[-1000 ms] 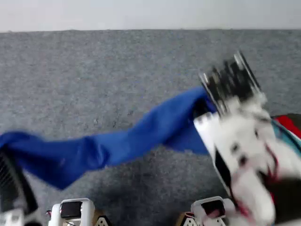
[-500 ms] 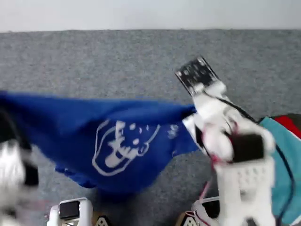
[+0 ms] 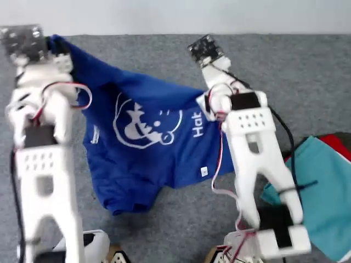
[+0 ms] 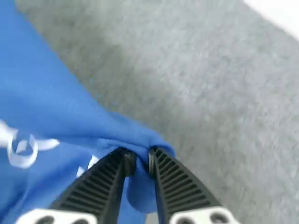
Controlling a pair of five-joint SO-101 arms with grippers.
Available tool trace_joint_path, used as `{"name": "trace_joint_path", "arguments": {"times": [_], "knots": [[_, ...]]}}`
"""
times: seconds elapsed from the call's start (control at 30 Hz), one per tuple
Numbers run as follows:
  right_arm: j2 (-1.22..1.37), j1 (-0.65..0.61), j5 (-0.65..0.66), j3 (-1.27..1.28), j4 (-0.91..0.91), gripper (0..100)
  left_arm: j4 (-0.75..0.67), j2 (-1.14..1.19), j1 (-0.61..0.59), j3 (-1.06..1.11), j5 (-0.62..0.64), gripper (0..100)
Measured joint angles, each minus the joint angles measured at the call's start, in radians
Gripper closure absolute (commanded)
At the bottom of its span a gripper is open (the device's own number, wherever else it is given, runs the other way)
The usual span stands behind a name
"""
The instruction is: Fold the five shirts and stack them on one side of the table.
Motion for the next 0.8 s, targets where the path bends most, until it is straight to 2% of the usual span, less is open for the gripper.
{"name": "trace_joint_path", "arguments": {"times": [0.23, 0.4, 0.53, 0.8], "knots": [[0.376, 0.098, 0.000, -0.319, -0.110, 96.2, -0.064, 0.453, 0.041, -0.206, 0.000, 99], [0.690, 0.143, 0.000, -0.565, -0.091, 75.3, -0.040, 0.646, 0.046, -0.353, 0.000, 99], [0.821, 0.170, -0.002, -0.772, 0.150, 73.4, 0.066, 0.674, 0.046, -0.404, 0.000, 99], [0.829, 0.233, 0.002, -1.304, 0.775, 74.0, 0.201, 0.674, 0.075, -0.414, 0.000, 99]]}}
